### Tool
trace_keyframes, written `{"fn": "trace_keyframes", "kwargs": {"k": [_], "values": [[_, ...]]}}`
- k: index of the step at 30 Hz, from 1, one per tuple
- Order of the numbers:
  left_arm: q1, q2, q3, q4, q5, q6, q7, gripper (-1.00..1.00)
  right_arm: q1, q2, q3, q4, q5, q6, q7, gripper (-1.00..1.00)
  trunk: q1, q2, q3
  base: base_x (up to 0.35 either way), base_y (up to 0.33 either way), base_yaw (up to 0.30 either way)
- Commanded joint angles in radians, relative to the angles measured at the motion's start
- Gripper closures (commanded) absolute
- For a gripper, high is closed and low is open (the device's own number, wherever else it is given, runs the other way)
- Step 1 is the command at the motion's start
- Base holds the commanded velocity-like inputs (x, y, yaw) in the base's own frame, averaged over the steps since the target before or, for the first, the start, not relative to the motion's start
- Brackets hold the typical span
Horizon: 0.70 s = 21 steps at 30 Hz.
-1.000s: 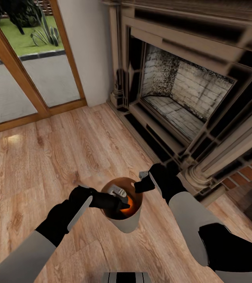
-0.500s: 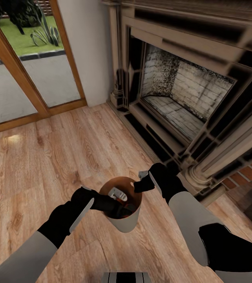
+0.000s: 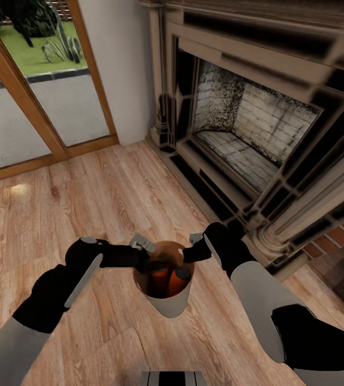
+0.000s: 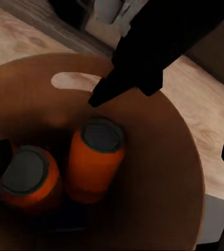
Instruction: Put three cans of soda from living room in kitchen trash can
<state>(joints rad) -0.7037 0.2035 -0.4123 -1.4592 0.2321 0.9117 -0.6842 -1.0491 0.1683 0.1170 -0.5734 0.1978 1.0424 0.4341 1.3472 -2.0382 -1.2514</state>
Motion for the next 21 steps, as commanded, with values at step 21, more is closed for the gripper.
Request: {"fn": "trace_keyframes", "kwargs": {"k": [21], "values": [[0.643, 0.107, 0.659, -0.059, -0.037, -0.657, 0.075, -1.0, 0.007, -0.074, -0.062, -0.01, -0.04, -0.042, 0.056, 1.0, 0.0, 0.0, 0.0, 0.0, 0.0, 0.0]]}}
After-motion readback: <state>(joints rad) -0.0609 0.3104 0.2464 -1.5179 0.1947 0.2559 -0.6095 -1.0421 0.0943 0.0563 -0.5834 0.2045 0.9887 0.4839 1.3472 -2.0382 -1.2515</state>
